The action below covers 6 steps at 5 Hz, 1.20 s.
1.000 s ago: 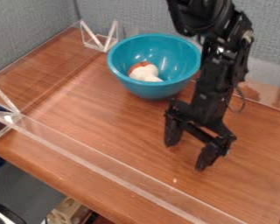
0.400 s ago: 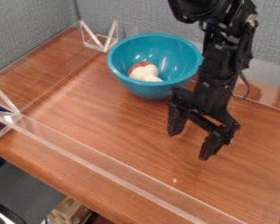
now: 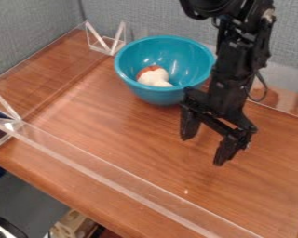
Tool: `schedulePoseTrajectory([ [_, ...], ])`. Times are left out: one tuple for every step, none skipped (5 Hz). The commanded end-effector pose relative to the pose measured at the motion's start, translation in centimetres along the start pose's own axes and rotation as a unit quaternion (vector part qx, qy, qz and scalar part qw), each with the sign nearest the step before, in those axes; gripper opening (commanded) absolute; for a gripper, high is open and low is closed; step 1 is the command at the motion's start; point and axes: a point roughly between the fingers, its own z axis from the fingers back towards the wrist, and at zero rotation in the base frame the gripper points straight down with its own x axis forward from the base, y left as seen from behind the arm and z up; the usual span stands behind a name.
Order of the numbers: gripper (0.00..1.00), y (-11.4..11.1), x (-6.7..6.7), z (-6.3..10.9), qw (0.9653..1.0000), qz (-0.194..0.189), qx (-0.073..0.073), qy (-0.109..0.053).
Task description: Remove the mushroom from inside the blue bowl and put it on the table
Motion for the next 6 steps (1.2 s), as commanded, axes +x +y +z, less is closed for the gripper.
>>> schedulePoseTrajectory([
  [1.00, 0.8, 0.8, 3.5, 0.9979, 0.008, 0.004, -0.063],
  [1.00, 1.0, 0.8, 3.8, 0.9976, 0.011, 0.004, -0.068],
  [1.00, 2.1, 1.0, 3.9, 0.9977, 0.014, 0.001, -0.067],
  [1.00, 4.0, 1.6, 4.6, 0.9975, 0.014, -0.001, -0.069],
  [1.00, 6.2, 1.9, 6.6, 0.9959, 0.040, -0.006, -0.081],
  [1.00, 8.8, 1.4, 9.9, 0.9919, 0.077, -0.013, -0.100],
])
